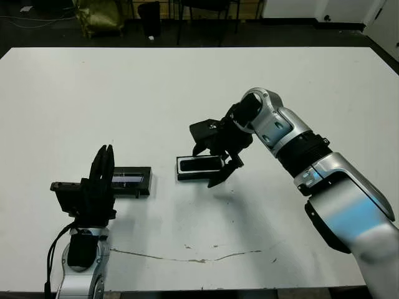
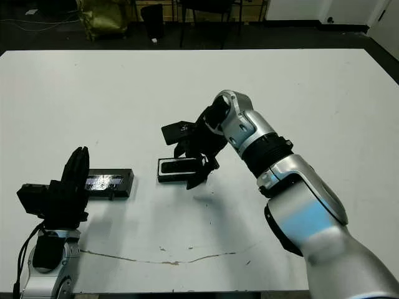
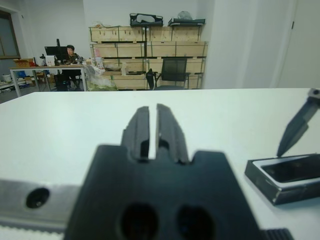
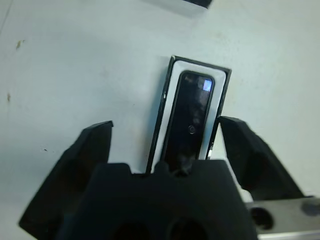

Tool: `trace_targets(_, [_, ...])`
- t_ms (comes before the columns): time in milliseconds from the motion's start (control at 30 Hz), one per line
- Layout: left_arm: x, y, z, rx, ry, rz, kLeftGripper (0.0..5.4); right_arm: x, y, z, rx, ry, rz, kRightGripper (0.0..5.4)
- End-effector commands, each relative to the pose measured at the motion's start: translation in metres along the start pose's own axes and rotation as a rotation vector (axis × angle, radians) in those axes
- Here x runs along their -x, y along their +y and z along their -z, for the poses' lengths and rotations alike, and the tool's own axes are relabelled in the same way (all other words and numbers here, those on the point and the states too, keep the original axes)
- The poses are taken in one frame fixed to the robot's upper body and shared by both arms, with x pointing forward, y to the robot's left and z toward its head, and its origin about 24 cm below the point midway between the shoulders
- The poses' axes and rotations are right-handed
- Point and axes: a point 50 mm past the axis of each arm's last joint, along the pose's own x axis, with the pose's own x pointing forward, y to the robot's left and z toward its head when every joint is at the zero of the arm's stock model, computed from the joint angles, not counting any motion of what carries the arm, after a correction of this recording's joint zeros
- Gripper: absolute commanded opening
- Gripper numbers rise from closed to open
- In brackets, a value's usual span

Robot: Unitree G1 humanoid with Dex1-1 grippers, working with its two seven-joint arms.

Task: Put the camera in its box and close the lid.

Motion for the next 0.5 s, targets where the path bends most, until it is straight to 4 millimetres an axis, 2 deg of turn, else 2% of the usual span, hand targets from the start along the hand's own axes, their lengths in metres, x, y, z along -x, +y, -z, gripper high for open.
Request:
trace_targets(33, [0.004,0.001,0.005,-0.002,0.039,-0.015,0.00,-0.001,0.000,-0.001,0.043,0.011,0.018,5.38])
trace_targets(267, [0.004,0.002,0.006,0.003,0.036,-0.008,0.00,0.003,0.000,-0.006,0.132,0.051,0.108,5.38])
trace_targets(400, [0.004,0.002,0.006,-0.004,0.034,-0.010,0.00,0.014,-0.003,-0.006,0.071,0.021,0.137,5.38])
trace_targets(500, [0.005,0.002,0.006,-0.001,0.034,-0.011,0.00,0.027,-0.004,-0.005,-0.007,-0.087,0.195,5.38])
